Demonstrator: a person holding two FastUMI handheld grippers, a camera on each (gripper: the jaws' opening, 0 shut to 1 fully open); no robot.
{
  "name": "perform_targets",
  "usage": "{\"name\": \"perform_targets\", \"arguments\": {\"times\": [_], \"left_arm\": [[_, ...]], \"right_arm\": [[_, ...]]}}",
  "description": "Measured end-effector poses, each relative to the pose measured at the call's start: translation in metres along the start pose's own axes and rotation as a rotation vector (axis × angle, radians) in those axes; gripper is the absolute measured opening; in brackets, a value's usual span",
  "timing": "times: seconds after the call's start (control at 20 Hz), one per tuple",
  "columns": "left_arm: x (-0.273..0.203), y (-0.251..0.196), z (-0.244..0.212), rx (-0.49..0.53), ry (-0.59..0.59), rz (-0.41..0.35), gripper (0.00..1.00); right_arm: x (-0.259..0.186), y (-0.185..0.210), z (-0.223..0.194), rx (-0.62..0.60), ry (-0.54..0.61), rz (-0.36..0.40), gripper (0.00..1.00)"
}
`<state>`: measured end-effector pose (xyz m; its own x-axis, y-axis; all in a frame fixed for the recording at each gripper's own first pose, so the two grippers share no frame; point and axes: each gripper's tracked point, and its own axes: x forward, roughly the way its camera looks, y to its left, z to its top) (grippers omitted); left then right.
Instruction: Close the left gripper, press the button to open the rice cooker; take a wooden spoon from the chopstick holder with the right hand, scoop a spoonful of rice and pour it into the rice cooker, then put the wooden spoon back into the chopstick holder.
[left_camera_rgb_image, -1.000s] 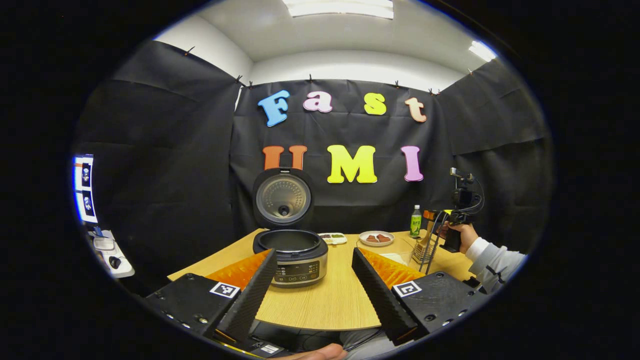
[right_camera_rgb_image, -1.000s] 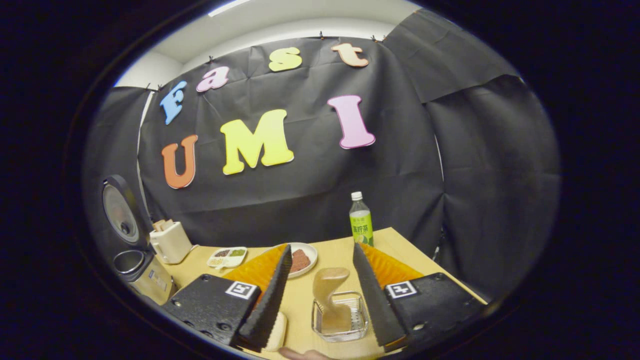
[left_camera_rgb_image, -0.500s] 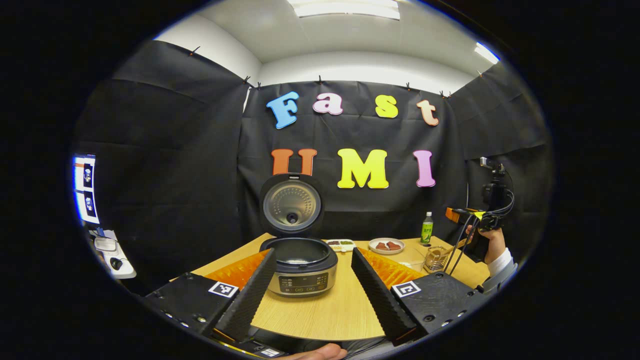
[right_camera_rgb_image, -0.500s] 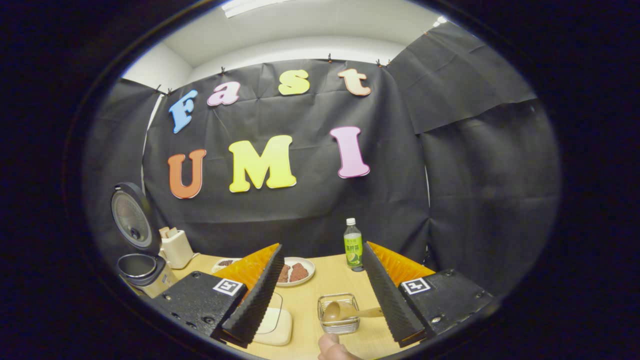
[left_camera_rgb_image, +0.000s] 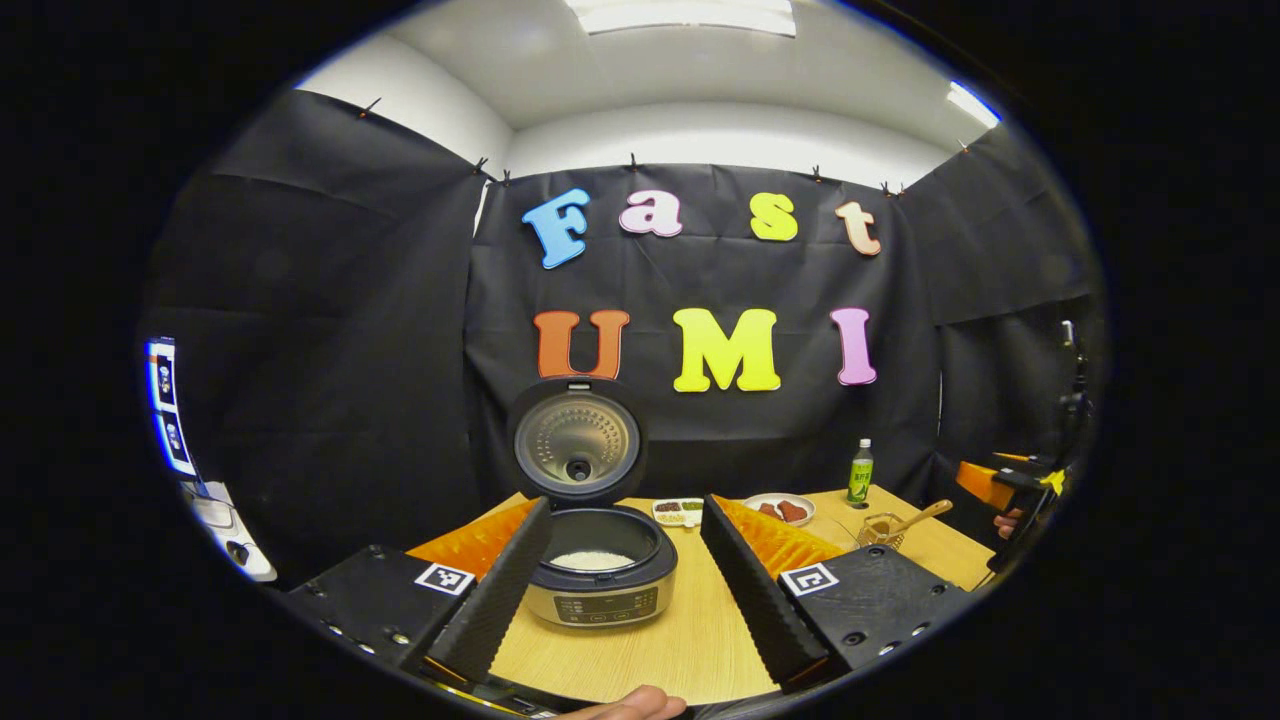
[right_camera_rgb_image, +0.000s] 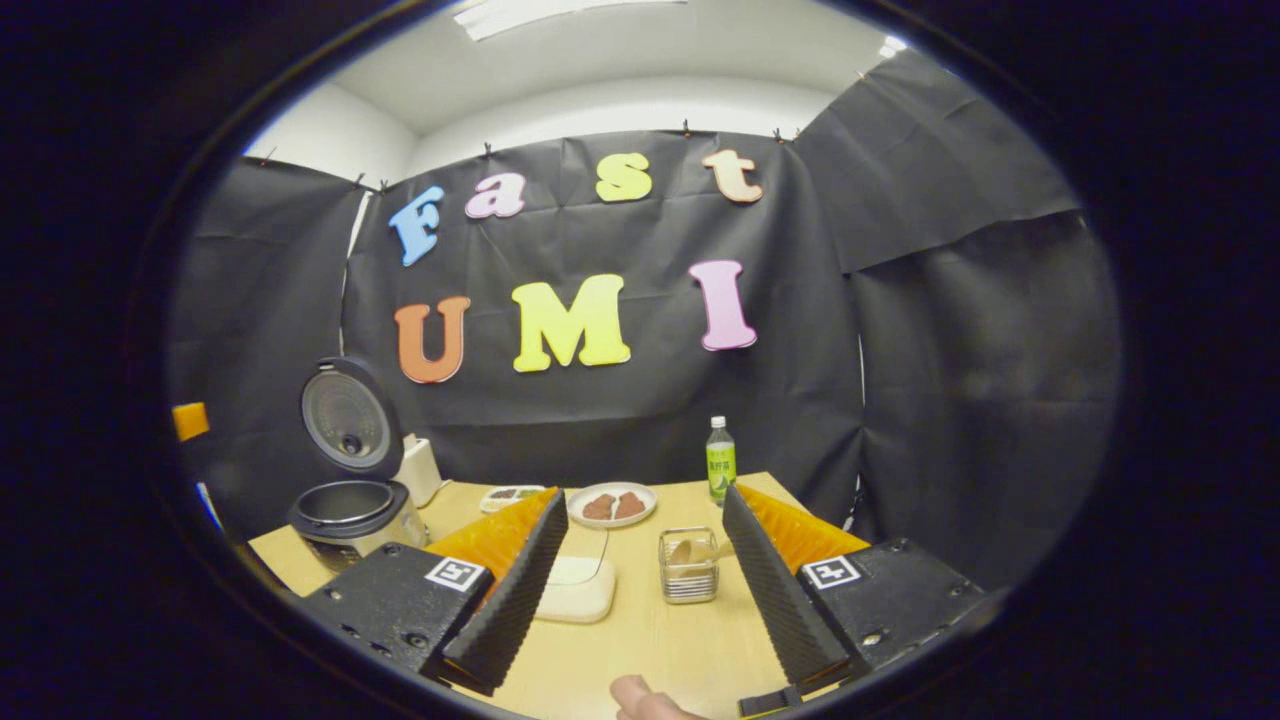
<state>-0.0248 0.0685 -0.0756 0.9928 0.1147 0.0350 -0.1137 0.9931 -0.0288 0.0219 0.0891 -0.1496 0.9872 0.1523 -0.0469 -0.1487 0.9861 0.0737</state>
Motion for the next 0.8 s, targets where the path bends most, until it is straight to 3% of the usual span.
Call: {"name": "perform_targets", "arguments": {"times": [0.15, 0.45, 0.65, 0.8], "left_arm": [[0.026, 0.006, 0.018, 0.004, -0.032, 0.013, 0.96], [0.101, 0.039, 0.056, 0.054, -0.108, 0.118, 0.96], [0.163, 0.044, 0.082, 0.108, -0.164, 0.144, 0.95], [0.207, 0.061, 0.095, 0.12, -0.177, 0.208, 0.95]], "right_arm": [[-0.023, -0.014, 0.008, -0.048, -0.014, -0.008, 1.0], [-0.048, -0.028, 0.029, -0.057, -0.075, 0.043, 1.0], [-0.035, -0.046, 0.022, -0.053, -0.068, 0.045, 1.0], [-0.024, -0.054, 0.017, -0.081, -0.061, 0.05, 1.0]]}}
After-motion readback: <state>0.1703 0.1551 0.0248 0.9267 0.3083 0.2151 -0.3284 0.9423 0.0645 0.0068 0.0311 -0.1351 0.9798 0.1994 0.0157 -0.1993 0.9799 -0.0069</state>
